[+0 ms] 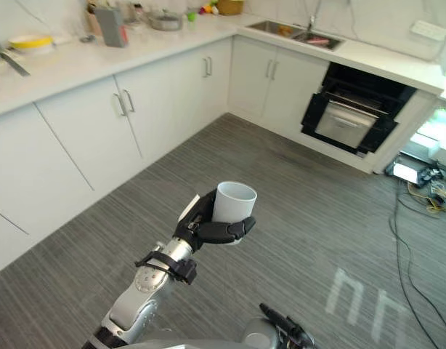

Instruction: Walk over to the sink, pick up the cup, carry it to the dishwasher, place the cup inside the dishwasher, then close the dishwasher door

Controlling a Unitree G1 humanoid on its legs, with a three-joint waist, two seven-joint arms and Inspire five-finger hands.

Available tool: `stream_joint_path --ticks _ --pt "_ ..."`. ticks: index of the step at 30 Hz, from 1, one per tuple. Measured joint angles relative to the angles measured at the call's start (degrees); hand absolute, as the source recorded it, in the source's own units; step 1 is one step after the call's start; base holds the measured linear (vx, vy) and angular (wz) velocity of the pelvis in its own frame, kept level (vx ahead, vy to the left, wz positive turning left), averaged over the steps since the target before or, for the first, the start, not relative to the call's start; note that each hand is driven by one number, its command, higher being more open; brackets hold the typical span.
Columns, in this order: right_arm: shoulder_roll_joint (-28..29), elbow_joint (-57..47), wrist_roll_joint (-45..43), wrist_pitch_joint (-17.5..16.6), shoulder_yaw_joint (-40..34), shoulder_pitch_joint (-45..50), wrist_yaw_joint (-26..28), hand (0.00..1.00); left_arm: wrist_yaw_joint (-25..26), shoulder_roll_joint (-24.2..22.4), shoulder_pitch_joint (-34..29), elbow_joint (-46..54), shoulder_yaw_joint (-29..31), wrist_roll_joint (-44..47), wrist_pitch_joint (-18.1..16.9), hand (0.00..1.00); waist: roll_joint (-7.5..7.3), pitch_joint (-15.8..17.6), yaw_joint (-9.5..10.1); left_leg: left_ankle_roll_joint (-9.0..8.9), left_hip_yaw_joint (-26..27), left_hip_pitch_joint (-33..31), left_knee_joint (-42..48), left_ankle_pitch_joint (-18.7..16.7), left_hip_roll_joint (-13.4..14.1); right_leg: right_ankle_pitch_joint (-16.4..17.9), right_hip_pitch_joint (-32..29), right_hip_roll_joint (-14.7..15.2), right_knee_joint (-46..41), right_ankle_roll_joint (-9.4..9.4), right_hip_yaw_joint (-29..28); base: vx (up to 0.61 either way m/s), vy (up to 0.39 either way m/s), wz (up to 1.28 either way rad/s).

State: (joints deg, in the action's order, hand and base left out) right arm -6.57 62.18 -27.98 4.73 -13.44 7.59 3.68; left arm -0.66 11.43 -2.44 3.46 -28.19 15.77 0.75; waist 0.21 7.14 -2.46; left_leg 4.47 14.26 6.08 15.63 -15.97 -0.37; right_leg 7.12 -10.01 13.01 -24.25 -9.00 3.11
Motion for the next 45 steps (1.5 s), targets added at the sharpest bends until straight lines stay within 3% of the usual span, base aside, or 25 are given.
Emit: stream_joint_path --ticks 1,2,3,4,5,6,7,9,10,11,18,26,32,33,38,39,41,43,44,45 --pt "-0.17 0.38 0.03 0.09 0.16 -0.10 -0.08 1.00 -0.11 0.59 -0.02 0.14 -0.34 0.03 0.02 0.00 -0.50 -0.68 0.25 -0.82 -0.55 2.00 -2.46 0.57 -0.01 -3.77 1.58 -1.39 5.14 0.48 1.93 0.39 -0.147 0.32" --pt "-0.01 0.85 0.06 0.31 0.50 0.21 -0.30 1.00 -0.14 1.27 0.01 0.26 -0.25 0.05 0.02 0.00 -0.65 -1.52 0.61 -1.41 -0.87 2.94 -3.80 0.56 -0.19 -8.76 3.15 -3.28 10.64 2.43 3.54 0.40 -0.169 0.22" --pt "-0.07 1.41 0.05 0.32 0.57 0.10 -0.28 1.00 -0.20 1.25 0.05 0.24 -0.09 0.04 -0.01 0.00 -0.94 -2.02 0.76 -2.07 -0.52 3.47 -4.54 0.38 -0.19 -9.11 4.13 -3.80 13.07 2.92 5.40 0.38 -0.141 -0.04" --pt "-1.23 1.91 -0.04 0.27 0.70 -0.39 -0.15 1.00 -0.72 0.78 0.03 0.26 0.32 0.10 0.11 0.00 1.04 -2.56 0.76 -3.34 0.53 3.49 -5.30 0.56 1.28 -10.53 5.35 -5.35 16.50 4.07 5.49 0.28 -0.079 -0.17" --pt "-1.47 1.93 -0.06 0.17 1.17 -0.41 -0.43 1.00 -1.58 1.03 0.09 0.36 0.42 0.11 0.11 0.00 1.36 -2.86 0.67 -4.02 0.95 3.18 -4.88 0.85 1.53 -10.93 5.92 -5.64 18.27 4.28 5.51 0.32 -0.073 -0.23" --pt "-1.77 2.02 -0.50 0.19 2.41 -0.47 -0.95 1.00 -3.14 1.24 0.05 0.41 0.87 0.71 0.11 0.00 1.23 -2.80 0.24 -6.28 1.56 2.18 -1.18 0.99 1.74 -11.45 7.86 -5.30 20.88 4.37 5.43 0.27 -0.083 -0.15" --pt "-1.76 2.55 -2.11 0.34 2.66 -0.73 -1.76 1.00 -4.63 1.86 0.01 0.48 0.66 1.36 0.12 0.00 -0.05 -2.21 0.27 -6.01 3.06 1.98 -1.36 -0.85 1.47 -11.46 10.08 -4.12 22.49 4.38 5.12 0.25 -0.107 -0.06" --pt "-2.06 3.64 -4.52 0.18 2.36 -0.94 -2.39 1.00 -7.23 1.83 0.07 1.45 0.45 2.17 0.08 0.00 0.04 -2.31 -0.14 -6.62 4.19 3.49 -14.62 2.62 0.90 -11.46 12.16 -3.00 24.17 4.36 5.18 0.09 -0.062 0.00" --pt "-2.54 3.83 -4.94 0.14 2.36 -0.93 -2.43 1.00 -7.56 1.86 0.05 1.65 0.47 2.57 0.02 0.00 0.23 -2.41 -0.01 -6.57 4.59 3.64 -16.57 6.08 1.09 -11.45 12.27 -3.15 24.41 4.35 5.09 0.04 0.001 -0.39" --pt "-2.40 2.96 -7.33 -0.31 2.59 -1.38 -2.22 1.00 -8.08 2.94 -0.04 2.41 1.14 3.96 -0.10 0.00 1.41 -3.19 0.09 -5.51 7.09 4.61 -17.00 11.63 1.59 -11.83 12.77 -3.88 25.08 4.14 3.51 0.06 0.037 -0.46" --pt "-0.67 1.66 -10.25 -0.87 2.34 0.20 1.37 1.00 -5.79 6.08 0.29 1.62 5.59 5.09 -0.56 0.00 0.92 -3.05 -1.08 -5.81 11.03 5.14 -14.77 8.69 1.77 -11.84 11.94 -4.36 25.06 4.15 0.29 0.04 0.028 -0.36" --pt "0.11 1.62 -10.62 -2.00 0.20 4.15 5.60 1.00 -1.05 4.34 0.28 -2.61 7.12 4.93 -6.08 0.00 1.00 -3.00 -2.32 -7.00 14.86 6.38 -13.42 7.57 3.81 -11.80 11.87 -6.30 25.19 4.13 -2.08 -0.04 -0.062 -0.24" --pt "0.34 1.59 -10.20 -2.33 0.27 5.37 6.57 1.00 1.48 1.99 0.29 -3.71 7.06 1.53 -7.73 0.00 1.23 -3.07 -3.13 -7.77 15.77 6.50 -13.64 7.57 5.40 -12.02 11.77 -7.89 25.51 4.41 -2.49 -0.08 -0.093 -0.08" --pt "-0.18 0.34 -10.01 -2.79 2.60 6.13 9.07 1.00 8.39 2.14 0.54 -4.43 7.57 -2.49 -11.14 0.00 1.14 -3.23 -3.12 -9.11 16.01 6.25 -16.88 11.59 6.03 -14.97 11.95 -9.11 29.02 5.59 -1.54 -0.03 -0.037 -0.03" --pt "-0.10 0.31 -10.01 -2.79 2.66 6.16 9.07 1.00 8.32 1.96 0.49 -4.44 7.85 -2.47 -11.15 0.00 0.86 -3.09 -3.04 -8.93 15.39 5.50 -15.69 11.19 6.20 -14.97 11.87 -9.04 29.39 5.59 -1.33 0.00 -0.005 0.03" --pt "-0.03 0.23 -10.02 -2.78 2.90 6.17 9.08 1.00 7.94 1.24 0.31 -4.52 8.74 -2.27 -11.15 0.00 0.64 -2.92 -3.05 -8.82 14.70 4.09 -12.85 9.77 6.95 -14.91 11.90 -8.99 29.47 5.63 -0.70 -0.03 -0.040 0.17" --pt "-0.32 0.23 -10.01 -2.76 4.14 5.97 9.09 1.00 7.74 -1.06 -0.87 -5.09 11.52 -0.88 -11.21 0.00 0.49 -2.67 -2.92 -8.94 13.63 1.83 -7.60 7.48 8.72 -13.42 12.10 -9.00 29.51 6.36 1.56 -0.04 -0.078 0.22" --pt "-1.11 0.36 -9.69 -2.61 5.12 5.93 9.24 1.00 7.75 -4.21 -2.75 -6.58 15.99 1.83 -11.21 0.00 1.57 -3.09 -2.47 -8.88 13.46 -0.26 -4.58 4.68 10.71 -12.88 12.43 -9.38 28.96 7.18 7.50 -0.01 -0.081 0.06" --pt "-1.63 0.80 -8.26 -2.21 4.92 5.20 9.17 1.00 7.86 -6.06 -3.15 -7.79 19.35 4.01 -11.26 0.00 1.86 -2.86 -1.32 -9.06 13.76 -1.56 -2.22 4.20 11.96 -10.11 8.74 -7.99 21.29 6.78 10.70 0.00 0.000 0.00" --pt "-1.49 1.10 -7.55 -2.06 4.29 4.20 8.81 1.00 8.07 -6.64 -3.12 -9.16 21.89 6.25 -11.16 0.00 0.40 -2.13 -1.50 -8.67 13.87 -2.89 1.00 3.61 11.57 -6.51 4.85 -6.26 12.90 6.84 11.11 0.04 0.001 -0.01"
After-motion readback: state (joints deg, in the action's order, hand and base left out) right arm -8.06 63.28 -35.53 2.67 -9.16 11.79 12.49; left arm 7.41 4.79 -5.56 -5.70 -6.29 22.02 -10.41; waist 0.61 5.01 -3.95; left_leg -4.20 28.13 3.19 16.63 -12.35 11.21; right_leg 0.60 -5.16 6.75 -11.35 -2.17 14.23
